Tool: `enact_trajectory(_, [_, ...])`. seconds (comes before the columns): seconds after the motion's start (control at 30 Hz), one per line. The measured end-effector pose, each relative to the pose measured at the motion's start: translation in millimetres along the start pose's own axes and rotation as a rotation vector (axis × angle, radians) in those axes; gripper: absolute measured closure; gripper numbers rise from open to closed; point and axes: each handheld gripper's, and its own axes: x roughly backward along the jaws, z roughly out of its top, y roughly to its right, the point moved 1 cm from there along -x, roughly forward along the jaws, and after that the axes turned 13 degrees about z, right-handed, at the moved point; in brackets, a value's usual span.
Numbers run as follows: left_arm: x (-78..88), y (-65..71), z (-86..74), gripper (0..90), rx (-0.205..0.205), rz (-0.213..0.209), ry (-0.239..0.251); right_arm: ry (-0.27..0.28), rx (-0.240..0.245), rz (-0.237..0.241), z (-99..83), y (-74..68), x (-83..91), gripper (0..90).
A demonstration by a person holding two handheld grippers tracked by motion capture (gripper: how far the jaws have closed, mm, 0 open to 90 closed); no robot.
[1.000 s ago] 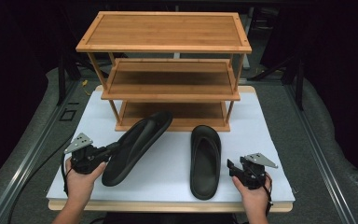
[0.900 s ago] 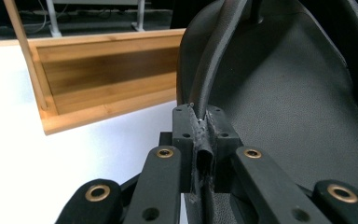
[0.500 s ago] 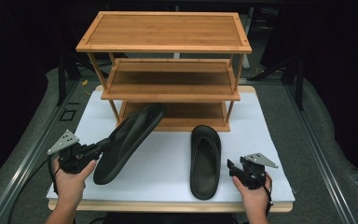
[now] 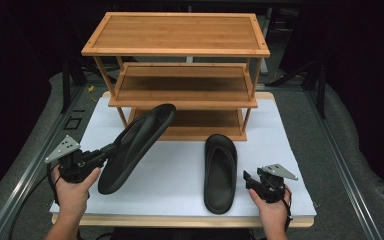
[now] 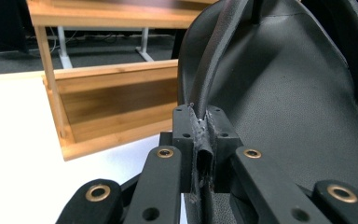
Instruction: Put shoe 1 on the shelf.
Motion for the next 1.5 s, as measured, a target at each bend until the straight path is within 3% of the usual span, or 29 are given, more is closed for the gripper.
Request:
enact_trajectory(0.4, [-27.1,0.7,28.4,84.1,0.023,0.010,0.037,-0.005,-0.003,0.001,-0.4,0.7,0.2,44.8])
enact_trajectory(0.7, [-54.7,-4.8,45.8,84.0,0.051,0.066,0.052,0.003,-0.008,0.000,-0.5,1.7,0.9,44.8])
enact_trajectory(1.03, [-78.2,-5.9,66.1,84.0,0.080,0.100,0.073,0.010,-0.005,0.000,0.0,2.4,1.8,44.9])
enact_trajectory(1.5, [-101.0,-6.4,90.9,83.9,0.099,0.153,0.089,0.011,-0.007,0.004,0.0,3.0,1.9,45.0])
